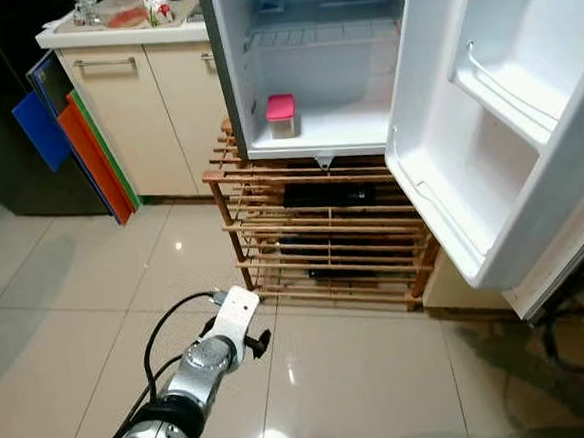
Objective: Restocking fridge
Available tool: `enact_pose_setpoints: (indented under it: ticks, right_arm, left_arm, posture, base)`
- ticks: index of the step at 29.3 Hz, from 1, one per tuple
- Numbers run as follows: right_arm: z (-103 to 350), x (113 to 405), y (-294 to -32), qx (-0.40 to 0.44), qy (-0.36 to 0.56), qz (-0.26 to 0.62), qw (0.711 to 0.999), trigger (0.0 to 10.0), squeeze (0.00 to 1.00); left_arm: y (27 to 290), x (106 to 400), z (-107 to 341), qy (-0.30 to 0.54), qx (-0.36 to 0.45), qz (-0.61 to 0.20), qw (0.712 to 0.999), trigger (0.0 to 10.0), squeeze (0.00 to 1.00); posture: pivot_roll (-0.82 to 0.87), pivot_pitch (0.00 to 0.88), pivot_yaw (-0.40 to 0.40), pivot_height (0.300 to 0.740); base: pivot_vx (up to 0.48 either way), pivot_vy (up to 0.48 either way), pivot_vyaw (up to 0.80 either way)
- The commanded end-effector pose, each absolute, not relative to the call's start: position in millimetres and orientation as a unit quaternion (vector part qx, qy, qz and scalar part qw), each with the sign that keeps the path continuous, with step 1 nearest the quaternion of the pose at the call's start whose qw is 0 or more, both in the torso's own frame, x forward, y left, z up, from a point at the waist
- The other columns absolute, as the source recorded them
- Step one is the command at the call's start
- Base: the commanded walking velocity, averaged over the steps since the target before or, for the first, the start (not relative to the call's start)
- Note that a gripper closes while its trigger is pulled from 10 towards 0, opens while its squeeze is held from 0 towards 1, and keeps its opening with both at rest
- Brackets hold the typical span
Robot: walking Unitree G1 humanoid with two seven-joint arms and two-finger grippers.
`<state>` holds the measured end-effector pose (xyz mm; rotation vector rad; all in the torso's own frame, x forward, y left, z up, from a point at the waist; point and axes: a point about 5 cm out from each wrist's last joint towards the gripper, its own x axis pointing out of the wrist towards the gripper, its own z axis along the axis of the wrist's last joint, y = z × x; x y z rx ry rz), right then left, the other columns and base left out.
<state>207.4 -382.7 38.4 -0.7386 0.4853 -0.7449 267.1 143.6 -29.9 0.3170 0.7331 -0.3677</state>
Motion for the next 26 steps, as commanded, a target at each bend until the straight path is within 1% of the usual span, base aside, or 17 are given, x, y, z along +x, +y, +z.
enact_pose_setpoints:
  ticks: [1,2,3,5,6,7,8,10,11,12,13,14,17,20,22,25,26]
  right_arm:
    - [47.2,214.3,-382.8,-0.344,0.202,-0.363,0.842,10.0,0.0]
    - [51.0,217.7,-382.1,-0.341,0.189,-0.365,0.846,10.0,0.0]
    - [55.3,225.7,-376.3,-0.32,0.165,-0.359,0.861,10.0,0.0]
    - [58.6,234.8,-367.4,-0.301,0.141,-0.34,0.88,10.0,0.0]
    - [59.4,240.6,-360.0,-0.284,0.127,-0.323,0.894,10.0,0.0]
    - [61.5,250.8,-345.5,-0.261,0.1,-0.291,0.915,10.0,0.0]
    - [61.5,250.8,-345.5,-0.261,0.1,-0.291,0.915,10.0,0.0]
    - [63.5,259.5,-331.3,-0.245,0.081,-0.261,0.93,10.0,0.0]
    - [64.8,265.4,-319.4,-0.239,0.069,-0.242,0.938,10.0,0.0]
    - [65.7,268.7,-311.9,-0.235,0.061,-0.232,0.942,10.0,0.0]
    - [67.5,273.3,-301.6,-0.228,0.049,-0.217,0.948,10.0,0.0]
    - [68.9,276.0,-295.6,-0.223,0.042,-0.208,0.951,10.0,0.0]
    - [73.3,284.3,-275.3,-0.201,0.018,-0.179,0.963,10.0,0.0]
    - [80.2,294.3,-246.1,-0.185,-0.01,-0.131,0.974,10.0,0.0]
    - [84.0,298.1,-233.7,-0.176,-0.021,-0.113,0.978,10.0,0.0]
    - [94.1,306.1,-209.7,-0.153,-0.043,-0.081,0.984,10.0,0.0]
    - [94.1,306.1,-209.7,-0.153,-0.043,-0.081,0.984,10.0,0.0]
  left_arm:
    - [143.9,270.3,-27.8,0.351,0.161,-0.184,0.904,10.0,0.0]
    - [143.8,269.9,-28.3,0.352,0.162,-0.185,0.903,10.0,0.0]
    - [143.1,269.4,-28.8,0.352,0.163,-0.187,0.903,10.0,0.0]
    - [142.5,269.4,-29.0,0.351,0.166,-0.19,0.902,10.0,0.0]
    - [142.1,269.2,-29.2,0.351,0.168,-0.192,0.901,10.0,0.0]
    - [141.3,268.4,-30.0,0.351,0.175,-0.198,0.898,10.0,0.0]
    - [141.3,268.4,-30.0,0.351,0.175,-0.198,0.898,10.0,0.0]
    - [141.0,266.4,-31.9,0.352,0.192,-0.207,0.892,10.0,0.0]
    - [145.7,260.2,-37.4,0.355,0.251,-0.22,0.873,10.0,0.0]
    - [149.6,255.6,-41.1,0.355,0.293,-0.229,0.858,10.0,0.0]
    - [157.9,247.6,-47.4,0.367,0.331,-0.23,0.839,10.0,0.0]
    - [163.6,242.5,-51.2,0.375,0.352,-0.229,0.827,10.0,0.0]
    - [176.4,225.2,-62.8,0.416,0.354,-0.209,0.811,10.0,0.0]
    - [192.0,200.2,-76.2,0.481,0.327,-0.18,0.794,10.0,0.0]
    - [199.2,190.3,-80.4,0.502,0.32,-0.173,0.784,10.0,0.0]
    - [196.6,187.2,-82.3,0.507,0.307,-0.174,0.787,10.0,0.0]
    - [196.6,187.2,-82.3,0.507,0.307,-0.174,0.787,10.0,0.0]
  posture:
    - [-0.14,0.0,0.05,0.74]
    - [-0.14,0.0,0.049,0.74]
    - [-0.14,0.0,0.049,0.74]
    - [-0.14,0.0,0.047,0.74]
    - [-0.14,0.0,0.047,0.74]
    - [-0.14,0.0,0.048,0.74]
    - [-0.14,0.0,0.048,0.74]
    - [-0.14,0.0,0.048,0.74]
    - [-0.14,0.0,0.048,0.74]
    - [-0.14,0.0,0.048,0.74]
    - [-0.14,0.0,0.049,0.74]
    - [-0.14,0.0,0.049,0.74]
    - [-0.14,0.0,0.046,0.74]
    - [-0.14,0.0,0.045,0.74]
    - [-0.14,0.0,0.045,0.74]
    - [-0.14,0.0,0.045,0.74]
    - [-0.14,0.0,0.045,0.74]
  base:
    - [0.0,0.0,0.0]
    - [0.0,0.0,0.0]
    - [0.0,0.0,0.0]
    - [0.0,0.0,0.0]
    - [0.0,0.0,0.0]
    - [0.0,0.0,0.0]
    - [0.0,0.0,0.0]
    - [0.0,0.0,0.0]
    - [0.0,0.0,0.0]
    - [0.0,0.0,0.0]
    - [0.0,0.0,0.0]
    - [0.0,0.0,0.0]
    - [0.0,0.0,0.0]
    - [0.0,0.0,0.0]
    - [0.0,0.0,0.0]
    - [0.0,0.0,0.0]
    - [0.0,0.0,0.0]
